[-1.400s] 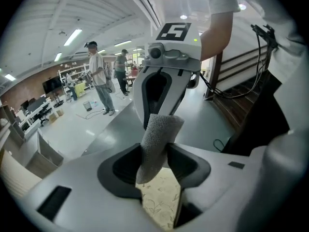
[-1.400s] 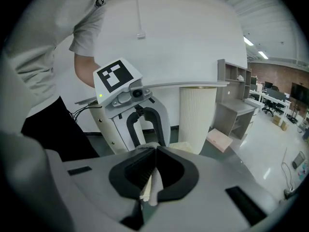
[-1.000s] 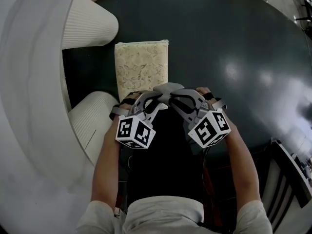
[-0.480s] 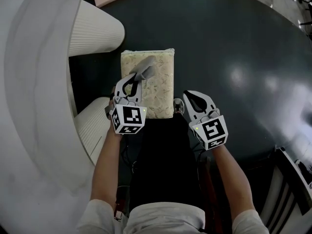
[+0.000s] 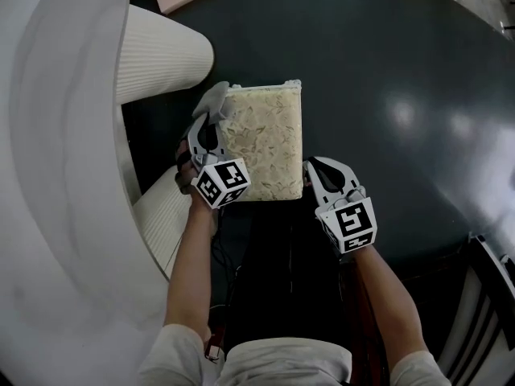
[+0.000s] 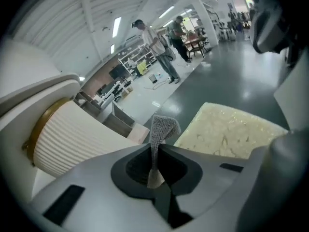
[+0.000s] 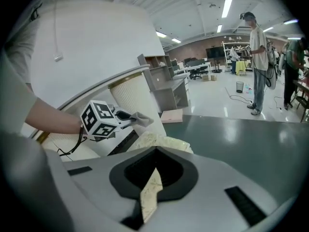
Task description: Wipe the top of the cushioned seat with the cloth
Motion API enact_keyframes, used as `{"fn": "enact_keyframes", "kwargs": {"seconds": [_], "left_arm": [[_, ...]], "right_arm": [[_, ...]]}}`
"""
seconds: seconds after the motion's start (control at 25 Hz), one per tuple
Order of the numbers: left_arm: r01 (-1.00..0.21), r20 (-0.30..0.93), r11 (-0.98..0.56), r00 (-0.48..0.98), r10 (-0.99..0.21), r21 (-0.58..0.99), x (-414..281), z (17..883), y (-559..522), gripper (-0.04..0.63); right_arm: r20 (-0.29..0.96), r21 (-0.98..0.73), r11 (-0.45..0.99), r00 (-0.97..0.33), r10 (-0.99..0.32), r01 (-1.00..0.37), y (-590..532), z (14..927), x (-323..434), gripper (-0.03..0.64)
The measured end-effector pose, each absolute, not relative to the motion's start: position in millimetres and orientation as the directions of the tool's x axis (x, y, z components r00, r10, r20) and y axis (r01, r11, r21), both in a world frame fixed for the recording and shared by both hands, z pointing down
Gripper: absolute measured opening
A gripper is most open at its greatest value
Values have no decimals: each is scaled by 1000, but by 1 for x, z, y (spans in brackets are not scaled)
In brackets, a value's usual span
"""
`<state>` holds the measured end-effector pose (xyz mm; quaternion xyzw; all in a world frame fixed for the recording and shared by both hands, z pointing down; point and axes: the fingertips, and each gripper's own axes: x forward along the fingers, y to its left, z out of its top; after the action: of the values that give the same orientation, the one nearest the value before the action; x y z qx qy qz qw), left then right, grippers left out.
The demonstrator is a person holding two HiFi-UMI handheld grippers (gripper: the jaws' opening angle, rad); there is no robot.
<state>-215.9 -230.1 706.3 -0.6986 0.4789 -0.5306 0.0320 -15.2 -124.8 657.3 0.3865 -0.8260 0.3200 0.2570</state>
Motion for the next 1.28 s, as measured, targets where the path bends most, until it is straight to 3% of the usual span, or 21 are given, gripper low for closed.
{"fn": "enact_keyframes", "kwargs": {"seconds": [0.16,0.76,1.28], "left_arm": [[-576,725,-569,-60,-687,-587,-223,734,-237,28],[-661,885,-690,84,-458,-295,-196,803,-216,28],[-704,906,-673,101,-411,-227,-155,809,-216,28]], "right_arm": [[688,-336,473,-555,-468,-815,-121,660,-9,9],[709,-333,432,-524,-472,-839,-124,665,-2,9],[719,-334,384,-496,-486,-861,-124,662,36,9]]}}
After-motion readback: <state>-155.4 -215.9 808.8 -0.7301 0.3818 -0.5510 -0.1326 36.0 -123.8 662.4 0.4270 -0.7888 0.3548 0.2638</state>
